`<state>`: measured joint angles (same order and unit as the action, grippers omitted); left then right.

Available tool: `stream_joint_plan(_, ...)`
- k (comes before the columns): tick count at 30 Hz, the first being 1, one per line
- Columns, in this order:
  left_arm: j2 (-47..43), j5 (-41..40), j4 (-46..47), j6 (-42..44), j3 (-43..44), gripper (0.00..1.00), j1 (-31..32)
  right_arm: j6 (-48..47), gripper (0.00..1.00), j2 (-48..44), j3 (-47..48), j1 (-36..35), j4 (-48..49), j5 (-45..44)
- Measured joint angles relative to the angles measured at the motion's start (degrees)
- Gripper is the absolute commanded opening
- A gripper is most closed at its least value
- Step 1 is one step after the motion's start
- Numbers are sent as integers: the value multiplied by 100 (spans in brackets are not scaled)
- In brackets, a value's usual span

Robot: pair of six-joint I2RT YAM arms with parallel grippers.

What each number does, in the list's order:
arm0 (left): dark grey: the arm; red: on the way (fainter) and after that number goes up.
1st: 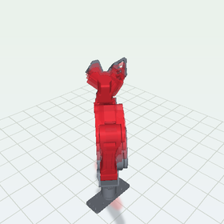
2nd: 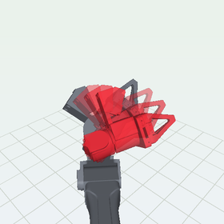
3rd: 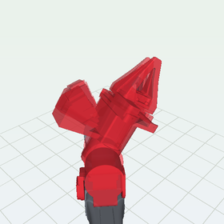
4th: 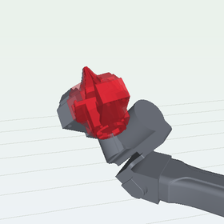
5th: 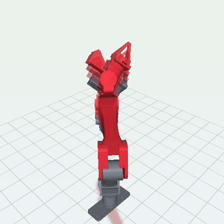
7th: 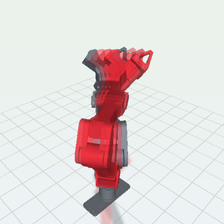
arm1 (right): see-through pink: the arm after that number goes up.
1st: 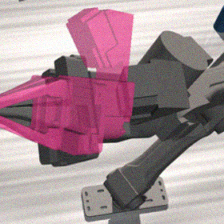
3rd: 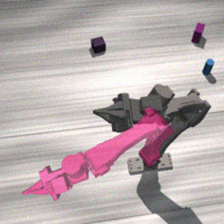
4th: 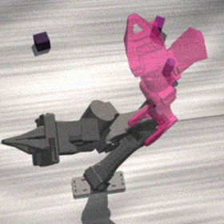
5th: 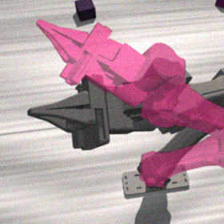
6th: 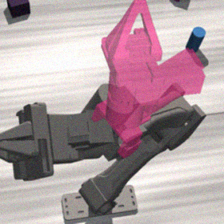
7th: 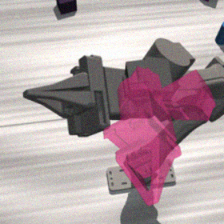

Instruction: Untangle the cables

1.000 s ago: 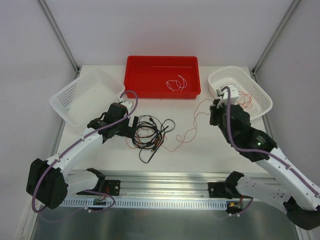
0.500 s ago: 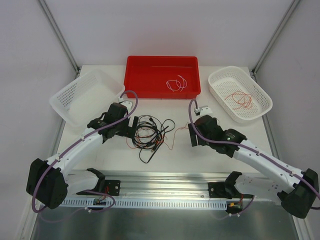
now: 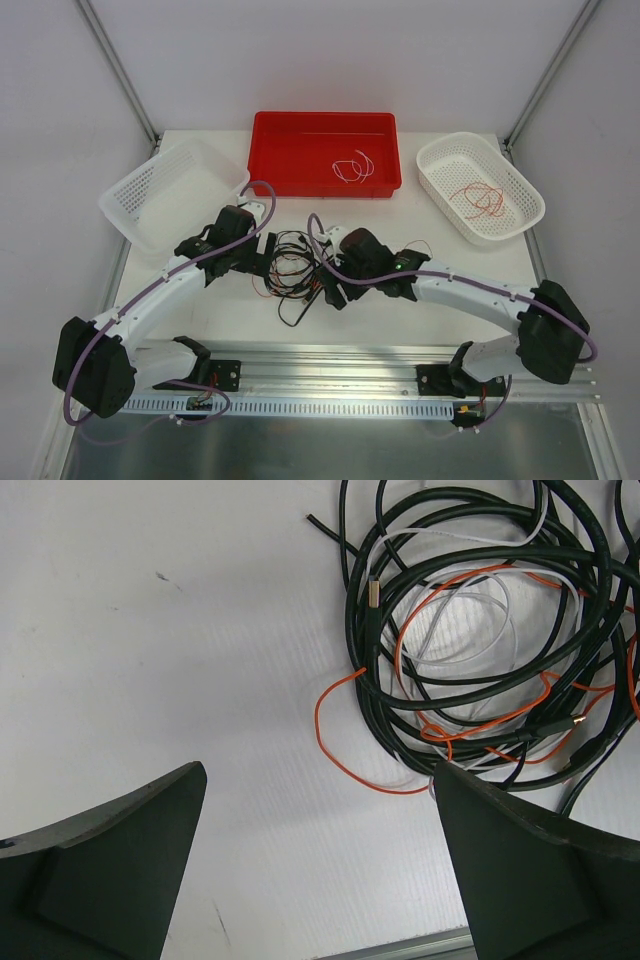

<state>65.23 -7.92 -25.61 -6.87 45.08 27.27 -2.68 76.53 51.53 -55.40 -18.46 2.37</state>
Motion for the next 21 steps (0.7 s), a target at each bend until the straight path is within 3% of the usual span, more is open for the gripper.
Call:
stream_joint_plan(4, 0, -2, -4, 0, 0, 99, 0, -83, 65, 654, 186, -22, 280, 221)
stream_joint_plan(7, 0, 0, -4, 0, 0, 99, 0, -170, 37, 903, 330, -50, 367, 310)
stream_joint_plan(8, 0, 0, -2, 0, 0, 99, 0, -195, 14, 920, 374, -61, 372, 317)
stream_joint_plan(10, 0, 0, -4, 0, 0, 99, 0, -243, 1, 881, 457, -79, 363, 302)
stream_joint_plan(14, 0, 0, -4, 0, 0, 99, 0, -365, 1, 490, 671, -101, 111, 153)
stream_joint_plan(21, 0, 2, -4, 0, 0, 99, 0, -634, 1, -1023, 1290, -105, -590, -680)
